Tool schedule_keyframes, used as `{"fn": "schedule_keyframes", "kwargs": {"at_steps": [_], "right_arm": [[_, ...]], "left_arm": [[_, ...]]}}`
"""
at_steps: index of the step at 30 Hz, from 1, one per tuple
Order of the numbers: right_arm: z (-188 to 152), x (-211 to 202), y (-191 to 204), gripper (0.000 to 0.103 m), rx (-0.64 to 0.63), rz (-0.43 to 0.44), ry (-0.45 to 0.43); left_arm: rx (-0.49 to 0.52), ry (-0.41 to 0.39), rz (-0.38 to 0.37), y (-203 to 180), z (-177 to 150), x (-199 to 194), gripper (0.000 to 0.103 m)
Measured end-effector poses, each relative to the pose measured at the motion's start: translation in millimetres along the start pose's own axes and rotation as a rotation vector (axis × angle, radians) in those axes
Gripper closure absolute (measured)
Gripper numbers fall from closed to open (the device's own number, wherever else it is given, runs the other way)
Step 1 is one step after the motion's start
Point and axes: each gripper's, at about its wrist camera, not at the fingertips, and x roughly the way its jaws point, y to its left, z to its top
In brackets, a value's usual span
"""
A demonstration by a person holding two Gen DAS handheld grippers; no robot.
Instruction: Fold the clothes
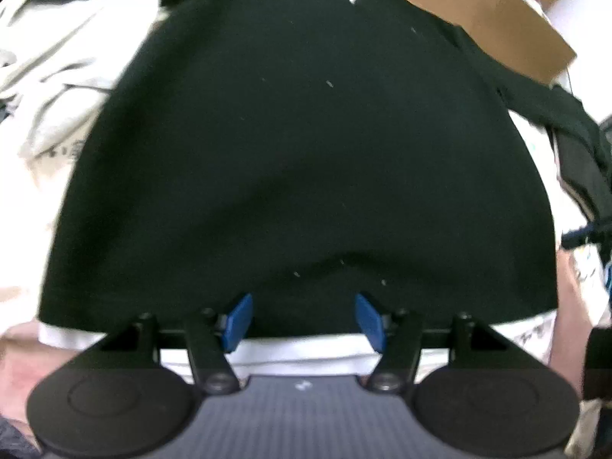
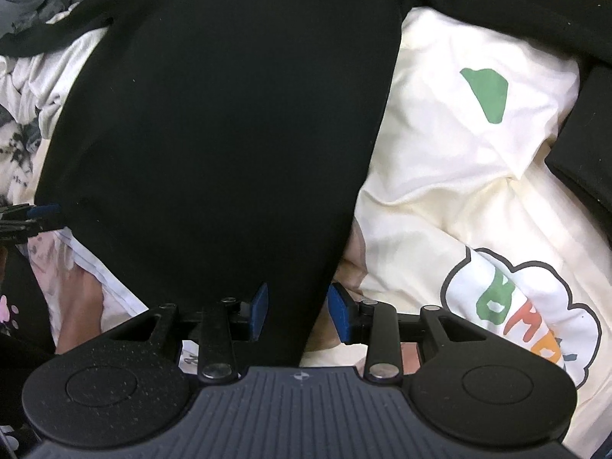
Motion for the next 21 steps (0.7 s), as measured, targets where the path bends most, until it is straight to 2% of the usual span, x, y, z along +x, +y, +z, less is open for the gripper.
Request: {"fn": "schedule_keyframes", "kwargs": {"at_steps": [2,4,5,6,7,8,16,21], "right_arm": [[-0.1,1.4,1.5,0.061,-0.008,-0.008,0.005],[-0.4,2.9,3.9,0.061,-0.021,-0.018,0.011],[-0.7,4.0,5.2,0.061,-0.026,-0.022,0.015],[-1.0,5.1,6.5,0.061,-0.031,-0.026,0.018],[-1.3,6.2,7.8,0.061,-0.036,-0.029,0.021],[-1.8,7.3,8.8,0.061,-0.038,-0.029,0.023],[-5.3,6.4,11.0,0.061,-0.051,-0.046,0.025],[-7.5,1.6,3.2,0.061,-0.013,-0.049,0.005]], "left_arm": [[0.025,0.019,0.019,-7.7,-6.5,8.7,0.042],[0.032,0.021,0.024,-11.1,-11.6,13.3,0.055],[0.035,0.017,0.028,-12.5,-13.8,14.6,0.057],[0.038,0.013,0.032,-13.8,-15.9,15.9,0.069],[0.041,0.015,0.041,-14.5,-16.5,16.5,0.095],[0.044,0.019,0.042,-14.6,-16.7,16.3,0.100],[0.092,0.020,0.002,-13.7,-31.6,-7.7,0.103],[0.045,0.065,0.008,-7.0,-46.3,-8.4,0.103]]}}
